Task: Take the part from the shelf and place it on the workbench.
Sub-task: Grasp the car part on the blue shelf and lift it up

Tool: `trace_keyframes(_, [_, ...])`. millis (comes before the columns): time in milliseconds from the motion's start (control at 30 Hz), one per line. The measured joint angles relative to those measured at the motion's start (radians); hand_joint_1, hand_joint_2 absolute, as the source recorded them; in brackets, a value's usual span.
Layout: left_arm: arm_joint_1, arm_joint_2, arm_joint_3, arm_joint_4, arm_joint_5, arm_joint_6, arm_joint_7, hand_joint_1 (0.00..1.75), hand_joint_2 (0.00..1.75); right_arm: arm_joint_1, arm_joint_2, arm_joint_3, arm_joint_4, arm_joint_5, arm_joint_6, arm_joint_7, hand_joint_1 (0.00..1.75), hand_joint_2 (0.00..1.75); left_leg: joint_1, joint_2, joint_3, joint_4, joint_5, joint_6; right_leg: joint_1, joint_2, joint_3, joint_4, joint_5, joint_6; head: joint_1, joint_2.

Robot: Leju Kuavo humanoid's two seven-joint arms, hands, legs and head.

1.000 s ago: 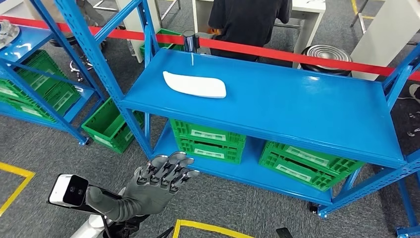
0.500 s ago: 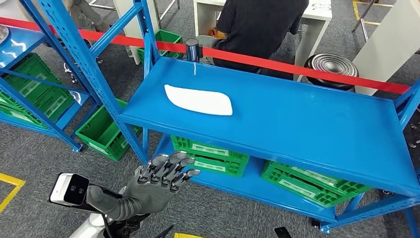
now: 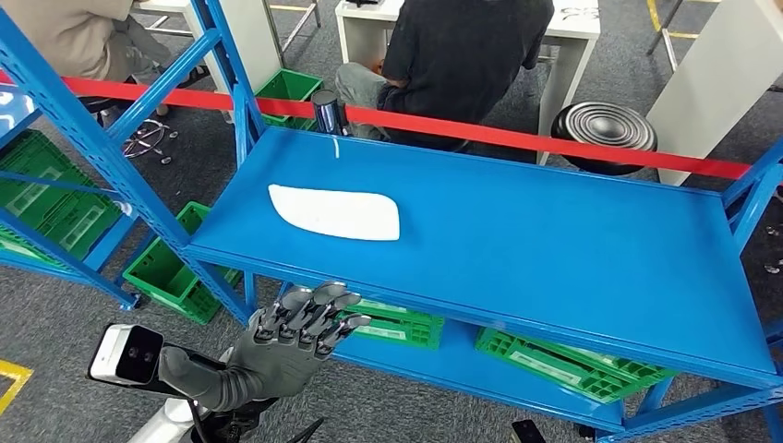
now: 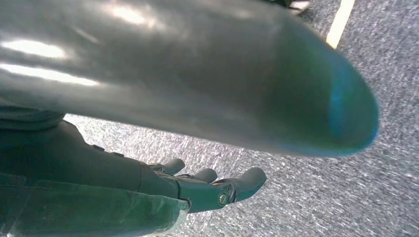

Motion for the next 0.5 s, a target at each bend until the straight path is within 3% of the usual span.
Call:
trace_keyframes(67, [-0.002, 0.0, 0.0, 0.0, 0.0, -0.001, 0.0, 0.0, 0.0, -0.001, 0.006, 0.0, -0.001, -0.002, 0.001, -0.001, 0.0, 0.0, -0.014, -0.002, 0.043, -0.135, 0.09, 0.036, 0.007, 0.003, 0.013, -0.003, -0.008, -0.001, 0.003, 0.0])
trace_keyframes(100, [-0.005, 0.0, 0.0, -0.001, 0.0, -0.001, 0.001, 0.0, 0.0, -0.001, 0.009, 0.0, -0.001, -0.003, 0.002, -0.002, 0.0, 0.0, -0.022, -0.004, 0.059, -0.178, 0.11, 0.051, 0.008, 0.004, 0.016, -0.005, -0.011, 0.001, 0.005, 0.0])
trace_keyframes(133, [-0.007, 0.0, 0.0, -0.002, 0.0, -0.002, 0.002, 0.0, 0.0, -0.001, 0.011, 0.0, -0.002, -0.005, 0.003, -0.002, 0.0, 0.0, -0.028, -0.006, 0.065, -0.198, 0.115, 0.061, 0.006, 0.005, 0.016, -0.007, -0.013, 0.003, 0.006, 0.0])
trace_keyframes(200, [-0.011, 0.0, 0.0, -0.004, 0.001, -0.002, 0.006, 0.0, 0.0, -0.001, 0.011, 0.0, -0.002, -0.011, 0.008, -0.003, 0.0, 0.0, -0.031, -0.008, 0.074, -0.21, 0.117, 0.07, 0.006, 0.006, 0.018, -0.011, -0.015, 0.011, 0.004, 0.0])
trace_keyframes(267, [-0.014, -0.001, -0.001, -0.006, 0.002, -0.002, 0.009, 0.0, 0.0, 0.001, 0.012, 0.001, -0.002, -0.018, 0.012, -0.003, 0.0, 0.0, -0.026, -0.002, 0.094, -0.237, 0.136, 0.071, 0.007, 0.006, 0.012, 0.008, -0.028, 0.015, 0.004, 0.0])
trace_keyframes(300, [-0.015, -0.002, -0.002, -0.007, 0.002, -0.001, 0.01, 0.0, 0.0, 0.001, 0.011, 0.002, -0.002, -0.021, 0.013, -0.004, 0.0, 0.0, -0.022, 0.003, 0.103, -0.248, 0.144, 0.071, 0.008, 0.005, -0.006, 0.045, -0.047, 0.014, 0.005, 0.0])
trace_keyframes(400, [-0.014, -0.004, -0.004, -0.005, 0.002, 0.002, 0.014, 0.0, 0.0, 0.007, 0.007, 0.002, -0.001, -0.032, 0.013, -0.005, 0.0, 0.0, -0.019, 0.015, 0.105, -0.254, 0.146, 0.066, -0.001, 0.004, -0.11, 0.24, -0.121, 0.016, 0.006, 0.0])
trace_keyframes(433, [-0.013, -0.005, -0.006, -0.004, 0.002, 0.002, 0.015, 0.0, 0.0, 0.011, 0.006, 0.002, -0.001, -0.036, 0.013, -0.006, 0.0, 0.0, -0.018, 0.019, 0.105, -0.253, 0.145, 0.063, -0.006, 0.003, -0.133, 0.274, -0.127, 0.025, 0.005, 0.0])
trace_keyframes(467, [-0.013, -0.005, -0.008, -0.004, 0.001, 0.002, 0.017, 0.0, 0.0, 0.014, 0.006, 0.002, -0.001, -0.039, 0.013, -0.007, 0.0, 0.0, -0.015, 0.023, 0.104, -0.251, 0.142, 0.059, -0.012, 0.0, -0.136, 0.27, -0.116, 0.038, 0.006, 0.0])
trace_keyframes(500, [-0.013, -0.007, -0.01, -0.003, 0.001, 0.002, 0.019, 0.0, 0.0, 0.017, 0.005, 0.003, -0.001, -0.043, 0.013, -0.008, 0.0, 0.0, -0.012, 0.028, 0.104, -0.246, 0.138, 0.053, -0.018, -0.005, -0.119, 0.226, -0.092, 0.054, 0.006, 0.0])
